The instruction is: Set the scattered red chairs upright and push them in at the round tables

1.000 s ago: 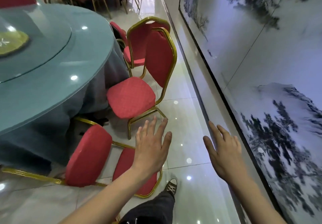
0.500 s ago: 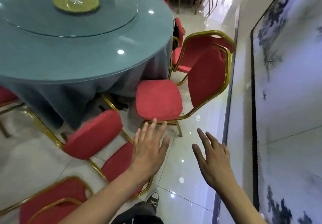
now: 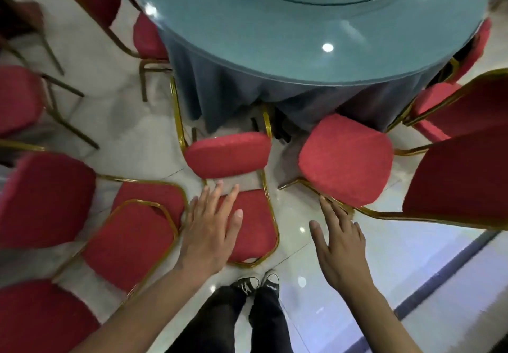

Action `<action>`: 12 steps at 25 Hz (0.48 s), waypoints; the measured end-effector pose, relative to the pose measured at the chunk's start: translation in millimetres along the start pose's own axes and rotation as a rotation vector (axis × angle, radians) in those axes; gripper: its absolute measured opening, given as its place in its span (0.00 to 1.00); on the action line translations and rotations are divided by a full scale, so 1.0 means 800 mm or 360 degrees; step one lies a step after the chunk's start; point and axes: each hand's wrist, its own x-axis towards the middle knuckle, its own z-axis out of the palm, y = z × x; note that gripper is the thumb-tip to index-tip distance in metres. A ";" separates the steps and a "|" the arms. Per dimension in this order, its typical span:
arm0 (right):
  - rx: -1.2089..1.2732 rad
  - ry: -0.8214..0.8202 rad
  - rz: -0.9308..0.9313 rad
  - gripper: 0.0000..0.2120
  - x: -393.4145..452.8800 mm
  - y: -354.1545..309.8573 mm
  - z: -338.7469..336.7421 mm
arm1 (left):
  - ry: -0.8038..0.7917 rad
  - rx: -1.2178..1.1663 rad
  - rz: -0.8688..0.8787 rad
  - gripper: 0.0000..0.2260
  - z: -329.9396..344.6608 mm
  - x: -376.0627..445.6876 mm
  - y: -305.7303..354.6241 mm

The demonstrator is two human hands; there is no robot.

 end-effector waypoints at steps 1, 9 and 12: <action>0.0019 -0.0039 -0.0041 0.28 0.012 0.008 0.013 | 0.0019 0.0013 -0.0073 0.29 0.012 -0.006 -0.007; 0.0025 -0.0343 -0.0161 0.26 0.104 0.109 0.188 | 0.0074 -0.0042 -0.0497 0.26 0.180 -0.005 -0.055; 0.0048 -0.0389 -0.0182 0.28 0.129 0.154 0.287 | 0.0027 -0.0041 -0.0540 0.25 0.282 0.017 -0.088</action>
